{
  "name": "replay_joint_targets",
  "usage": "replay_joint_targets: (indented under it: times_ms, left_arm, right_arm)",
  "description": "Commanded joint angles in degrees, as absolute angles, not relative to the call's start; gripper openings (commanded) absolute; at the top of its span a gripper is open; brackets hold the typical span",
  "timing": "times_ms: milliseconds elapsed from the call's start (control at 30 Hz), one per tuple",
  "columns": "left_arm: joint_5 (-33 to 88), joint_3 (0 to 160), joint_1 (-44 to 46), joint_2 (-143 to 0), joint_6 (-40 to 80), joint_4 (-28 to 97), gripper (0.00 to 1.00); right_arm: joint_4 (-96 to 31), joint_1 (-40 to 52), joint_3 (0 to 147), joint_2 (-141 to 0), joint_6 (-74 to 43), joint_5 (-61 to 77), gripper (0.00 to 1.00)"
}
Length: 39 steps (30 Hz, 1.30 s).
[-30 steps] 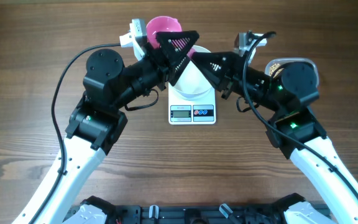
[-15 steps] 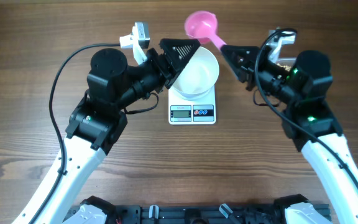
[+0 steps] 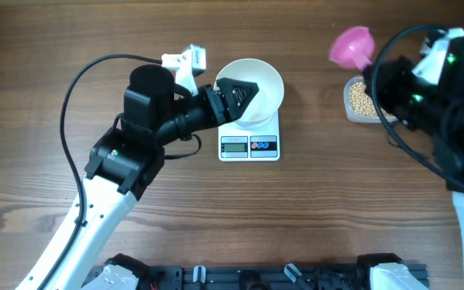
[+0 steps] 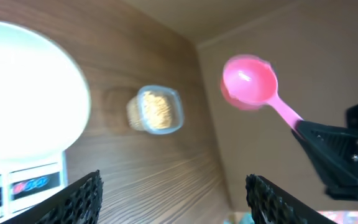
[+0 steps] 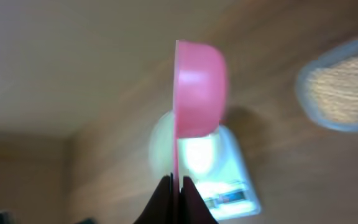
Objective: Scoop item into bowl and weigh 150g on scale
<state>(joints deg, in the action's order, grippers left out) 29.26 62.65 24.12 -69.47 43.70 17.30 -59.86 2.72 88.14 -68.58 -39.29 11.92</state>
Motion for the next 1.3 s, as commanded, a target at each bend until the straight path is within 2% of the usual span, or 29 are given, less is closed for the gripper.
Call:
replay_joint_targets:
  times_ms: [0,200,233,300,567,667,733,800,833,900,1033,1267]
  left_arm:
    - [29.41,66.59,19.62,-67.37,32.1,25.61,0.78]
    - [24.34,77.73,10.7,-67.48,22.55,48.16,0.77]
    - [24.36,78.41,9.93,-67.42,22.2,50.52,0.82]
    - [24.4,78.46,9.47,-67.24,22.28,52.66,1.0]
    - [25.06,78.43,9.52,-67.26,24.84,53.95,1.0]
    - [25.04,78.43,9.52,-67.35,21.76,53.89,0.7]
    - [24.99,78.43,10.0,-67.81,21.04,54.94,0.57]
    - [24.93,78.43,12.05,-69.36,19.66,57.84,0.35]
    - [24.18,78.43,13.58,-70.41,19.7,59.46,0.19]
    - [21.8,78.43,17.5,-73.36,19.73,62.11,0.04]
    - [18.15,78.43,24.03,-79.72,19.92,62.28,0.04]
    - [17.8,77.69,27.7,-84.27,20.08,57.54,0.04]
  right_arm:
    - [-67.55,1.67,88.92,-70.19,-33.87,-2.24,0.04]
    - [-76.53,1.67,88.86,-70.3,-36.97,-7.33,0.04]
    - [-76.82,1.67,88.86,-70.3,-37.78,-7.77,0.04]
    - [-76.86,1.67,88.86,-70.3,-37.69,-7.7,0.04]
    - [-79.75,1.69,88.77,-70.3,-37.5,-7.73,0.04]
    - [-78.74,1.69,88.77,-70.3,-37.5,-7.73,0.05]
    - [-77.8,1.69,88.77,-70.3,-37.47,-7.73,0.04]
    - [-76.38,1.69,88.77,-70.3,-37.47,-7.73,0.04]
    - [-75.61,1.69,88.77,-70.32,-37.47,-7.73,0.04]
    - [-74.13,1.69,88.77,-70.61,-37.5,-7.73,0.04]
    - [-71.81,1.69,88.77,-71.96,-37.5,-7.68,0.04]
    - [-73.03,1.69,88.77,-75.26,-34.3,-7.62,0.04]
